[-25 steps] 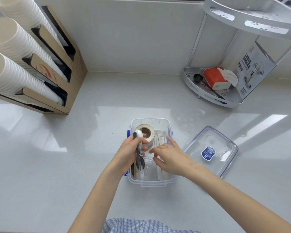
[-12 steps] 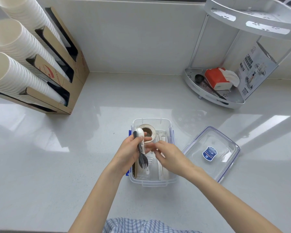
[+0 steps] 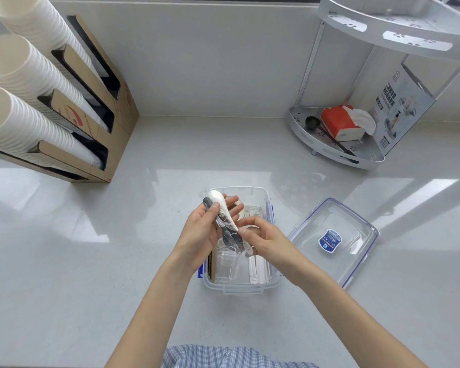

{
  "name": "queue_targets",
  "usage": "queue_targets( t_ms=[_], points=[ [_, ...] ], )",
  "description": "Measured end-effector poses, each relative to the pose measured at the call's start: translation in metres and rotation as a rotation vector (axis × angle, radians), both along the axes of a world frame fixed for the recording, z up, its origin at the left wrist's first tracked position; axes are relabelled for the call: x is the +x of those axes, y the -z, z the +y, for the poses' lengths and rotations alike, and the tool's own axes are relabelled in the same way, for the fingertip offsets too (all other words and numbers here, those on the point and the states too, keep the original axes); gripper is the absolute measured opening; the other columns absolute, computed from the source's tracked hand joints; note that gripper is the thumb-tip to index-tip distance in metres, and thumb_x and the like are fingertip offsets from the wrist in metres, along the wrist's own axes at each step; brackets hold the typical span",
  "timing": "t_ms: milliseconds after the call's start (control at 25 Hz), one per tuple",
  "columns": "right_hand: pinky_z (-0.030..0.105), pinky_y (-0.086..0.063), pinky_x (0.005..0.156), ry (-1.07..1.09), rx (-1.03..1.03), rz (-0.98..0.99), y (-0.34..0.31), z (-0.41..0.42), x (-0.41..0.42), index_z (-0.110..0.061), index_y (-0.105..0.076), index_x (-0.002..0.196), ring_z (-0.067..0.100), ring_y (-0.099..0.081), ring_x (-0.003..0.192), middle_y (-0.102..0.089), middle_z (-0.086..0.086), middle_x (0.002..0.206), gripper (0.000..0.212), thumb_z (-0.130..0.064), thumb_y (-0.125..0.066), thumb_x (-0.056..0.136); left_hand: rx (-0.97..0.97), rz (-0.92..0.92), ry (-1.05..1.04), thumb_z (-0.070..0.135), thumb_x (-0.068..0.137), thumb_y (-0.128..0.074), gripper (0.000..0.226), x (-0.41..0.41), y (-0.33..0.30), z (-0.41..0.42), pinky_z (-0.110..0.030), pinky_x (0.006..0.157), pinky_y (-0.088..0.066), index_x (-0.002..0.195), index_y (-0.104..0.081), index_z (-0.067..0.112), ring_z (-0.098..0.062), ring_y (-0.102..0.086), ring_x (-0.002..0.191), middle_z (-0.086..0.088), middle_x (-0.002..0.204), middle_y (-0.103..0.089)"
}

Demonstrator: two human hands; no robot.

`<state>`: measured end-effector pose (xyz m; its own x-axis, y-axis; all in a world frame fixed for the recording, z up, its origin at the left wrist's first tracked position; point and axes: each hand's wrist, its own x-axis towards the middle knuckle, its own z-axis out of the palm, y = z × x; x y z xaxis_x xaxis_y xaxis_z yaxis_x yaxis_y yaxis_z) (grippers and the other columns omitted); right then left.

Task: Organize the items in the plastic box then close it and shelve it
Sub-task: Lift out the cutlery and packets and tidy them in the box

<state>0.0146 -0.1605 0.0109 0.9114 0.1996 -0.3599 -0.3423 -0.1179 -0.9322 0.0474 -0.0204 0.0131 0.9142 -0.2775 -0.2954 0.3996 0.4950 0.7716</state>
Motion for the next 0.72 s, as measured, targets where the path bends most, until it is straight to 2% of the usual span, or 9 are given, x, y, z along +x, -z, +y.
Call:
queue_targets(
  t_ms=[120,200,240,320,400,480,560,640,720],
  points=[
    [0.01,-0.047,0.053,0.012,-0.002,-0.024,0.0,-0.003,-0.001,-0.018,-0.056,0.096,-0.004,-0.058,0.054,-0.062,-0.006,0.07,0.009,-0.016,-0.049,0.091,0.104,-0.003,0.033,0.016,0.096,-0.033,0.026,0.001,0.0,0.0,-0.025,0.078,-0.057,0.104,-0.056,0.008,-0.012,-0.068,0.091,-0.009,0.108,-0.066],
    [0.009,-0.046,0.053,0.036,-0.008,-0.045,0.001,-0.005,-0.001,-0.02,-0.057,0.092,-0.006,-0.056,0.053,-0.061,-0.007,0.069,0.01,-0.014,-0.049,0.091,0.39,-0.024,0.076,0.023,0.095,-0.035,0.031,0.0,0.0,0.0,-0.021,0.075,-0.056,0.102,-0.06,0.005,-0.012,-0.068,0.087,-0.011,0.101,-0.068],
    [0.009,-0.046,0.054,0.054,-0.008,-0.055,0.0,-0.006,-0.002,-0.02,-0.058,0.091,-0.006,-0.056,0.053,-0.061,-0.007,0.068,0.011,-0.013,-0.049,0.091,0.566,-0.045,0.066,0.027,0.094,-0.038,0.033,-0.001,0.0,0.0,-0.019,0.07,-0.056,0.099,-0.062,0.004,-0.012,-0.068,0.08,-0.009,0.091,-0.069],
    [0.011,-0.046,0.055,0.11,0.012,-0.074,-0.001,-0.008,-0.001,-0.021,-0.059,0.091,-0.004,-0.058,0.053,-0.063,-0.006,0.067,0.013,-0.012,-0.049,0.091,0.794,-0.123,-0.038,0.032,0.091,-0.045,0.031,0.0,-0.002,0.003,-0.02,0.06,-0.057,0.085,-0.065,0.009,-0.012,-0.065,0.064,-0.005,0.074,-0.067],
    [0.01,-0.046,0.055,0.169,0.036,-0.089,-0.004,-0.011,-0.001,-0.022,-0.061,0.088,-0.002,-0.059,0.054,-0.064,-0.005,0.067,0.018,-0.011,-0.048,0.091,0.818,-0.26,-0.178,0.034,0.088,-0.049,0.024,0.002,-0.01,0.007,-0.023,0.056,-0.057,0.072,-0.063,0.022,-0.016,-0.066,0.063,0.002,0.071,-0.068],
    [0.009,-0.046,0.054,0.205,0.039,-0.091,-0.007,-0.01,0.0,-0.022,-0.062,0.084,-0.001,-0.059,0.053,-0.064,-0.004,0.067,0.021,-0.01,-0.047,0.091,0.728,-0.442,-0.3,0.035,0.085,-0.054,0.014,0.004,-0.018,0.008,-0.023,0.063,-0.057,0.074,-0.063,0.032,-0.014,-0.069,0.071,0.013,0.074,-0.07],
    [0.012,-0.045,0.054,0.216,0.062,-0.077,-0.01,-0.009,0.002,-0.02,-0.062,0.082,0.0,-0.056,0.051,-0.062,-0.003,0.066,0.022,-0.008,-0.046,0.091,0.715,-0.639,-0.28,0.03,0.084,-0.056,0.014,0.004,-0.023,0.006,-0.011,0.071,-0.05,0.083,-0.063,0.042,0.0,-0.065,0.075,0.018,0.077,-0.068],
    [0.015,-0.042,0.054,0.189,0.096,-0.058,-0.014,-0.008,0.003,-0.018,-0.062,0.082,0.001,-0.052,0.048,-0.059,-0.002,0.065,0.022,-0.007,-0.045,0.091,0.829,-0.746,-0.103,0.019,0.087,-0.051,0.03,0.001,-0.02,-0.002,-0.005,0.076,-0.043,0.095,-0.057,0.047,0.008,-0.059,0.078,0.019,0.086,-0.064],
    [0.016,-0.041,0.052,0.168,0.163,-0.029,-0.019,-0.007,0.003,-0.016,-0.062,0.08,0.003,-0.051,0.047,-0.057,-0.001,0.063,0.022,-0.009,-0.044,0.091,0.988,-0.769,0.097,0.012,0.089,-0.045,0.035,-0.002,-0.011,-0.008,-0.016,0.095,-0.037,0.109,-0.055,0.039,0.01,-0.054,0.08,0.022,0.091,-0.058]
  ],
)
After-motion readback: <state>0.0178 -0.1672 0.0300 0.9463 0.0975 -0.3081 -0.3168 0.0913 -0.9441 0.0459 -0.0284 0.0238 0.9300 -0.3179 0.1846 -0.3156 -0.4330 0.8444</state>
